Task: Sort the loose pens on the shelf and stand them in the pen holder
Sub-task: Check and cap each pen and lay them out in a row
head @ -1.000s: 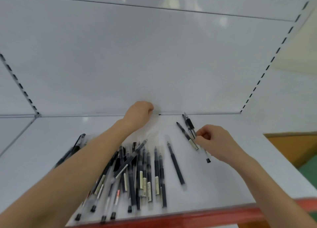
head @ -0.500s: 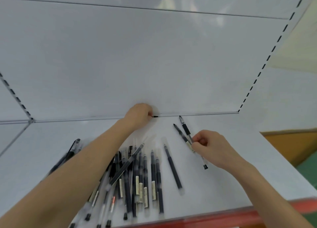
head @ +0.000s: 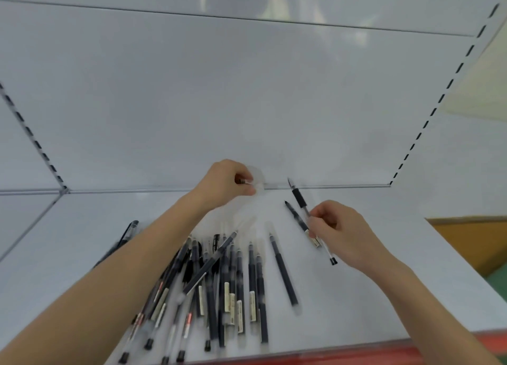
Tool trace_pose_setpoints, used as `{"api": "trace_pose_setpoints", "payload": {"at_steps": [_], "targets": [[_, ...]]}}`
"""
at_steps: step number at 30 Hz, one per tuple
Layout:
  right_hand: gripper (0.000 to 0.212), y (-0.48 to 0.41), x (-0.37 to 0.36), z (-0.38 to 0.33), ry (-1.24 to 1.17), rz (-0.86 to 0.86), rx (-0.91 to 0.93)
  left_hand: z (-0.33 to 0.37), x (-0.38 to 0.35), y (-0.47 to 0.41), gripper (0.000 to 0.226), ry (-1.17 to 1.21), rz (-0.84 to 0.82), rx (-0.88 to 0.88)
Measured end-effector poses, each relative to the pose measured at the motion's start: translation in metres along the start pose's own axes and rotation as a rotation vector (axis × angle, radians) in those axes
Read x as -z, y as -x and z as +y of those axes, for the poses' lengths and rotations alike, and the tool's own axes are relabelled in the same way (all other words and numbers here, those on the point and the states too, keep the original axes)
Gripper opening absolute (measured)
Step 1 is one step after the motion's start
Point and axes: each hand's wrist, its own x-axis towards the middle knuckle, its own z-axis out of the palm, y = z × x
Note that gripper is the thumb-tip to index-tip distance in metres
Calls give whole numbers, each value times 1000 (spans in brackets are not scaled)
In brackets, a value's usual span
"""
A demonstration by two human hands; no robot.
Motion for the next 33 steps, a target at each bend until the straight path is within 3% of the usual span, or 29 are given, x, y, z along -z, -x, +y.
{"api": "trace_pose_setpoints", "payload": {"at_steps": [9,11,15,19,28,33], "targets": [[9,0,-11,-26,-88,-30,56,-1,16,19,24,-31,80,65],[11,2,-13,-29,-104,-25,68,0,21,23,16,148,137,96],[13,9,-15,-36,-161,23,132,13,36,42,9,829,163,184],[16,21,-14,-42,-191,38,234,23,46,62,14,1070,146,174],[21,40,-20,-55,-205,-51,314,37,50,83,19,996,148,85],[19,42,-26,-56,-258,-17,304,48,36,93,17,941,219,66]]}}
